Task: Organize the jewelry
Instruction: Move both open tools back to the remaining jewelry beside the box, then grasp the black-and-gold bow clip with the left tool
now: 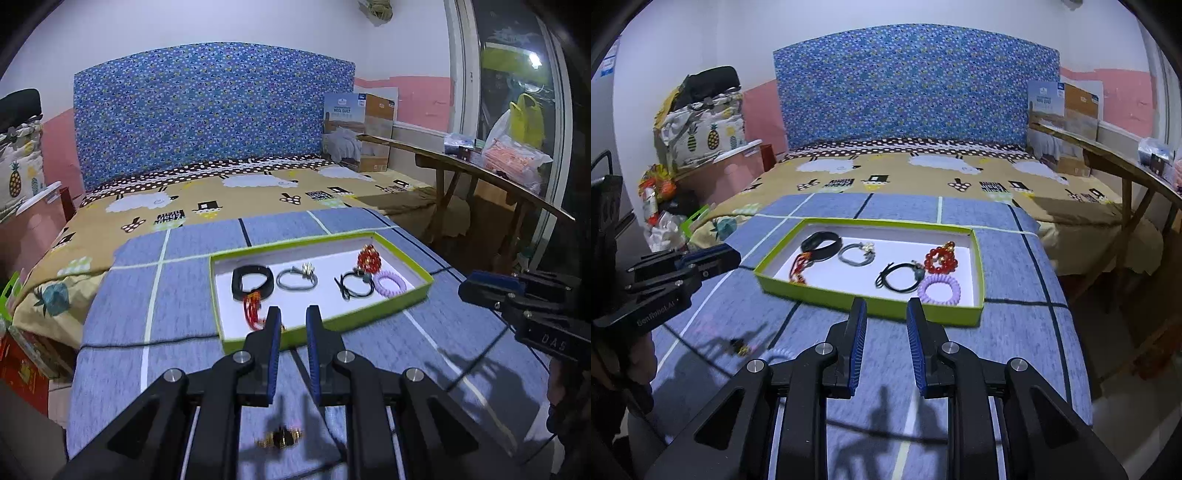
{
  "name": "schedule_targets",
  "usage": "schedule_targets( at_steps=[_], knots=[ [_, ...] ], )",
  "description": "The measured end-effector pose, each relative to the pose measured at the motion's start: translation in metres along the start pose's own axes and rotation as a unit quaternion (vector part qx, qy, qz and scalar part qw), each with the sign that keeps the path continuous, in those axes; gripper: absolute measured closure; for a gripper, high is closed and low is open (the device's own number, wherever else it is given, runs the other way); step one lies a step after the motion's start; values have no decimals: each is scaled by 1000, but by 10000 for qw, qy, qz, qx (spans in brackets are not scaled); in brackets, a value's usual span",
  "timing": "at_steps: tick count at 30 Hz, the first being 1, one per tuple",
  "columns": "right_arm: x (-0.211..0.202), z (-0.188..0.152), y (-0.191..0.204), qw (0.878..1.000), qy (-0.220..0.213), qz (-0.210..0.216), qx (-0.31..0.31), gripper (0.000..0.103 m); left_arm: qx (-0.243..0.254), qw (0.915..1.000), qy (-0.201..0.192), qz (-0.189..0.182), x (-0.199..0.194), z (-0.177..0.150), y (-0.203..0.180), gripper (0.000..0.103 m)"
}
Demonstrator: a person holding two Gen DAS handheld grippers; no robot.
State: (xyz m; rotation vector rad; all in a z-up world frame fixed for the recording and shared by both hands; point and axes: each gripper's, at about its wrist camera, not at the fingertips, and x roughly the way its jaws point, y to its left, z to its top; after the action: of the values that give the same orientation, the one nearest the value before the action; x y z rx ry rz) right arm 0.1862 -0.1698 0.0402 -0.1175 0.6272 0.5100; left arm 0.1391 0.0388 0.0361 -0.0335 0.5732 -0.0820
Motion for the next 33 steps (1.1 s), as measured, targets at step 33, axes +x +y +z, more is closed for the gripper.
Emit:
schedule_targets(
  at_steps=[33],
  knots=[
    [-34,-40,22,9997,-52,245,0,80,-199,9994,57,288,-52,-54,3,74]
  ],
)
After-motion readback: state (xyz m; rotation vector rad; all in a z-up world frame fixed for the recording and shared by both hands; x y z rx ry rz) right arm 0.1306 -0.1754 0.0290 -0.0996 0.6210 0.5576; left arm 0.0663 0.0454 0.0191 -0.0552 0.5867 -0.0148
